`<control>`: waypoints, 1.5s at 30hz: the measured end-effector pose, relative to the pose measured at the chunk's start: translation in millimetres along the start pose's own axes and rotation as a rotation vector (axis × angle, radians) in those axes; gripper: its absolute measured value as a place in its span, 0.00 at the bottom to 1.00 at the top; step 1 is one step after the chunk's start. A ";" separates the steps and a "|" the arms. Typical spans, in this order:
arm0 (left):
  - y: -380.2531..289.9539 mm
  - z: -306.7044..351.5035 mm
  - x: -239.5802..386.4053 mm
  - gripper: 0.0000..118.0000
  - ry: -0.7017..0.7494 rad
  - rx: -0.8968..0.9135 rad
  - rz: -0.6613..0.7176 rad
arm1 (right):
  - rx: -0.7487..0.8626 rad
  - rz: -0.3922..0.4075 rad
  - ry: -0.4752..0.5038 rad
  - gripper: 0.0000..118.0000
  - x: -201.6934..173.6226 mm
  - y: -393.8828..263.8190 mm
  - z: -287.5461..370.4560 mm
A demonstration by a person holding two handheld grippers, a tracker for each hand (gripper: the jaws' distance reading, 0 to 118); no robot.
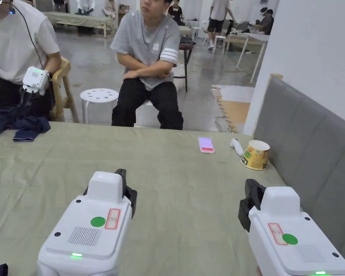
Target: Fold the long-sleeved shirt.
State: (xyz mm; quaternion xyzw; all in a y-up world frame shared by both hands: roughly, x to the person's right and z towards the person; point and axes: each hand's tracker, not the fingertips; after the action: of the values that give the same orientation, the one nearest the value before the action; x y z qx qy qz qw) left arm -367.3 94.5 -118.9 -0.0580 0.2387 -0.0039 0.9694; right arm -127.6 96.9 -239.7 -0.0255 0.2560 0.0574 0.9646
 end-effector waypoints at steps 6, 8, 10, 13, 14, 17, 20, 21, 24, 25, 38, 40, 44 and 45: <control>27.0 -4.5 -2.7 0.03 0.009 0.035 0.002 | 0.038 -0.010 0.005 0.00 0.6 21.0 -7.0; 30.5 -4.6 -2.5 0.03 0.027 0.033 -0.040 | 0.047 -0.013 0.012 0.00 -1.0 24.9 -8.2; 31.5 -5.6 -2.2 0.03 0.061 0.023 -0.052 | 0.052 -0.026 0.013 0.00 -2.6 26.5 -10.4; 32.2 -6.2 -4.8 0.03 0.053 0.016 -0.013 | 0.058 -0.028 0.028 0.00 -7.3 26.7 -11.4; 32.0 -6.4 -4.6 0.03 0.054 0.018 -0.016 | 0.060 -0.023 0.029 0.00 -8.8 26.8 -10.9; 34.8 -5.3 -9.4 0.03 0.050 0.020 0.042 | 0.060 -0.023 0.046 0.00 -8.0 27.0 -11.1; 37.7 -4.5 -10.9 0.25 0.067 0.031 0.053 | 0.061 -0.042 0.055 0.21 -2.1 28.6 -12.3; 38.2 -4.6 -10.2 0.45 0.074 0.045 0.043 | 0.052 -0.054 0.066 0.44 0.8 30.0 -13.6; 40.2 -6.7 -9.4 0.94 0.085 0.047 0.039 | 0.058 -0.063 0.047 1.00 4.7 28.7 -15.2; 38.3 -3.2 -8.1 0.93 0.091 0.072 0.034 | 0.082 -0.068 0.049 1.00 9.4 28.8 -13.2; 41.8 1.1 -11.0 0.94 0.092 0.081 0.049 | 0.099 -0.074 0.006 1.00 9.7 28.2 -11.6; 42.9 0.7 -12.7 0.94 0.107 0.086 0.031 | 0.112 -0.078 0.000 1.00 10.3 29.9 -9.0; 43.7 2.0 -13.4 0.94 0.113 0.093 0.011 | 0.118 -0.075 -0.006 1.00 9.9 30.8 -6.8; 43.4 3.2 -13.0 0.94 0.115 0.099 0.010 | 0.126 -0.073 -0.011 1.00 9.0 31.0 -5.7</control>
State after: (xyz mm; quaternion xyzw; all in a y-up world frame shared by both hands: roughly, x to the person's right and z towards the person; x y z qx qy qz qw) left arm -378.2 138.5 -115.0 -0.0087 0.2935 -0.0143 0.9558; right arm -126.6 128.1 -249.8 0.0264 0.2527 0.0062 0.9672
